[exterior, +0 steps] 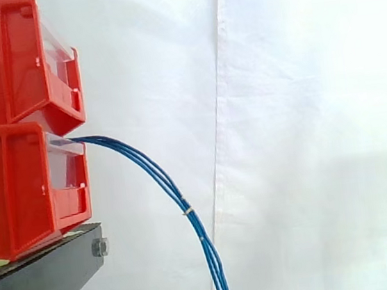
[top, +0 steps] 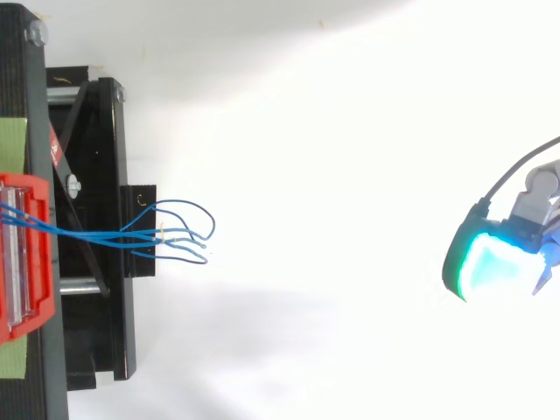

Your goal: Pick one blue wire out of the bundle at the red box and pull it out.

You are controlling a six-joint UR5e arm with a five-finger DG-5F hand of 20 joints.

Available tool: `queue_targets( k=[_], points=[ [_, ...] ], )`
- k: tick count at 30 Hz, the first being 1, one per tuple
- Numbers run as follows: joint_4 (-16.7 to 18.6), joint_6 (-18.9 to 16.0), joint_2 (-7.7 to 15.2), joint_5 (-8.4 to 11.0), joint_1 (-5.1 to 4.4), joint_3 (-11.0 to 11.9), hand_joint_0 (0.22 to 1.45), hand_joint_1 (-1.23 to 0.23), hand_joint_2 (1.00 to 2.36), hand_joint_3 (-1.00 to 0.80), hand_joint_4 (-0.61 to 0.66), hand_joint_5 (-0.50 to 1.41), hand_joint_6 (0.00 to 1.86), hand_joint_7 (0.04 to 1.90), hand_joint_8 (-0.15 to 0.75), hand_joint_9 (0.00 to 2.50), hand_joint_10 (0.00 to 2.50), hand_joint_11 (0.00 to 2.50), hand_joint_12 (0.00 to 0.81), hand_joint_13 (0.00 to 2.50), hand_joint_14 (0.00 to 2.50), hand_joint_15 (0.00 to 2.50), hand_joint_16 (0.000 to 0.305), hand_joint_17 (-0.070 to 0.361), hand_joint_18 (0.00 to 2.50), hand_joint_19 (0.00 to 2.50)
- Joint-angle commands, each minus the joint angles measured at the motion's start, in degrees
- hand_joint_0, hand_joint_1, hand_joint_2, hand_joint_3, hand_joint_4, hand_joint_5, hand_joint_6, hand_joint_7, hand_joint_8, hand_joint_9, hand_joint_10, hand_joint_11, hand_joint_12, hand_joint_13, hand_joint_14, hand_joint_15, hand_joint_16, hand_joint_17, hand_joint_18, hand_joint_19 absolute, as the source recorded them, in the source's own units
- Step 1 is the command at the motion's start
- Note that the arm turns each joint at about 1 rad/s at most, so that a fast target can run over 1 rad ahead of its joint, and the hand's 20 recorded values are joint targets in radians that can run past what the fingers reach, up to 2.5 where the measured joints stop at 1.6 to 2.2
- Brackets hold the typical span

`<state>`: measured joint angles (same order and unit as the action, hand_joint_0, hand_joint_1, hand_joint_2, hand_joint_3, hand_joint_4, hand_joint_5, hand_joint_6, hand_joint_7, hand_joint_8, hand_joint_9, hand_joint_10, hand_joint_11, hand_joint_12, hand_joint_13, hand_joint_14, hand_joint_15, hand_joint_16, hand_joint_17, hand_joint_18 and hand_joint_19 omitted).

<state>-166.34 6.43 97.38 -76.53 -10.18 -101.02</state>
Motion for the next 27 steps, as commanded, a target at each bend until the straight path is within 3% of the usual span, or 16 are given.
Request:
queue_targets(
  k=[1, 10, 16, 24, 27],
  points=[
    [-0.12, 0.07, 0.00, 0.85, -0.02, -0.05, 0.62, -0.89, 1.00, -0.50, 0.41, -0.14, 0.50, 0.94, 0.336, 0.78, 0.01, 0.32, 0.431, 0.81, 0.01, 0.33, 0.053, 0.120, 0.82, 0.41],
    [0.14, 0.07, 0.18, 2.35, -0.20, -0.05, 0.59, -0.85, 1.00, -0.50, 0.40, -0.14, 0.50, 0.95, 0.334, 0.78, 0.01, 0.36, 0.431, 0.81, 0.01, 0.36, 0.054, 0.122, 0.83, 0.43],
    [2.34, -0.01, 2.99, 2.96, -0.37, 0.74, 0.55, -0.78, 1.00, -0.50, 0.42, -0.14, 0.50, 0.96, 0.344, 0.78, 0.01, 0.35, 0.440, 0.81, 0.01, 0.36, 0.057, 0.128, 0.82, 0.44],
    [1.81, 0.16, 3.34, 3.31, -0.64, 1.44, 0.55, -0.73, 1.00, -0.50, 0.43, -0.13, 0.50, 0.96, 0.355, 0.80, 0.01, 0.36, 0.442, 0.82, 0.01, 0.36, 0.057, 0.129, 0.82, 0.44],
    [2.51, 0.07, 4.66, 3.49, -0.64, 1.79, 0.55, -0.72, 1.00, -0.50, 0.43, -0.13, 0.50, 0.96, 0.355, 0.80, 0.01, 0.35, 0.442, 0.82, 0.01, 0.36, 0.057, 0.128, 0.82, 0.46]
  ],
)
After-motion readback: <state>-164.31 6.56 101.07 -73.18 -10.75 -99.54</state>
